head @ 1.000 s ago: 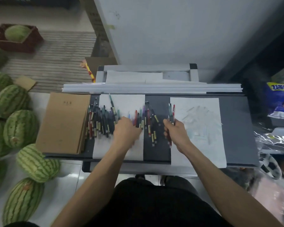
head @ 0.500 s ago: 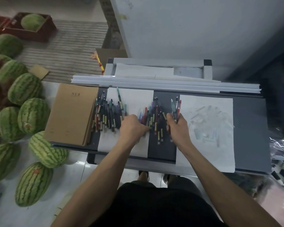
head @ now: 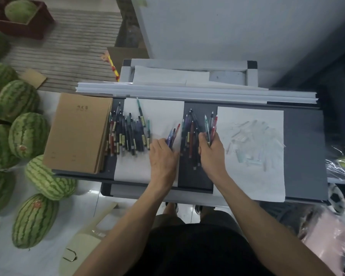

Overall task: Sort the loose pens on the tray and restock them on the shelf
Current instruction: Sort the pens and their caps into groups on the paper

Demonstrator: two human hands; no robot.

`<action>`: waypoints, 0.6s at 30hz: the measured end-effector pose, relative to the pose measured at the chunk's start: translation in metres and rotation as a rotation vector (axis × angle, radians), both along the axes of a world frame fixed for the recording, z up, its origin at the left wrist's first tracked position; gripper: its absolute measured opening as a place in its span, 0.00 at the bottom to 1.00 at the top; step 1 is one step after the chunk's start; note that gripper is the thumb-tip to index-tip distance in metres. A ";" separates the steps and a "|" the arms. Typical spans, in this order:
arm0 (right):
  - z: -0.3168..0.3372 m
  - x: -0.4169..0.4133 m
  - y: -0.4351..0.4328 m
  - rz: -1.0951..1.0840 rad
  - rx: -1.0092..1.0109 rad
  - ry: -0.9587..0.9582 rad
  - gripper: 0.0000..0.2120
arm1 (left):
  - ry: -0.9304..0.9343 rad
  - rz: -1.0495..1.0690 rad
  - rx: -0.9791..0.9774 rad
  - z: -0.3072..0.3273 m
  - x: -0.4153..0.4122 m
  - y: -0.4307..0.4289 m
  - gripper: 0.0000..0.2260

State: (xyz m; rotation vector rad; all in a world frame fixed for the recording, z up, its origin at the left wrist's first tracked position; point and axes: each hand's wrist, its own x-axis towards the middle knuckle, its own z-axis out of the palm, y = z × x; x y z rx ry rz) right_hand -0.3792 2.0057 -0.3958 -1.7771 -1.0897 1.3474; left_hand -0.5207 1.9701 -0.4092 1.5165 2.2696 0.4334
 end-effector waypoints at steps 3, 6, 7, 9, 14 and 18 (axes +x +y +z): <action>0.000 -0.001 -0.001 -0.042 0.018 -0.003 0.09 | 0.045 -0.031 0.093 -0.011 -0.002 -0.005 0.07; 0.000 -0.002 -0.003 -0.091 0.039 0.016 0.08 | -0.067 -0.014 0.109 -0.010 -0.005 -0.008 0.07; 0.001 -0.002 -0.004 -0.106 0.048 0.021 0.08 | -0.143 0.035 0.105 -0.009 -0.007 -0.008 0.08; 0.005 -0.005 -0.005 -0.123 0.078 0.037 0.08 | -0.250 0.094 0.127 -0.006 -0.010 -0.009 0.09; 0.019 -0.032 -0.010 -0.136 0.232 0.089 0.11 | -0.541 0.051 0.349 0.010 -0.017 -0.003 0.07; 0.018 -0.063 -0.021 -0.165 0.420 0.144 0.22 | -0.597 -0.018 0.580 0.003 -0.029 0.009 0.12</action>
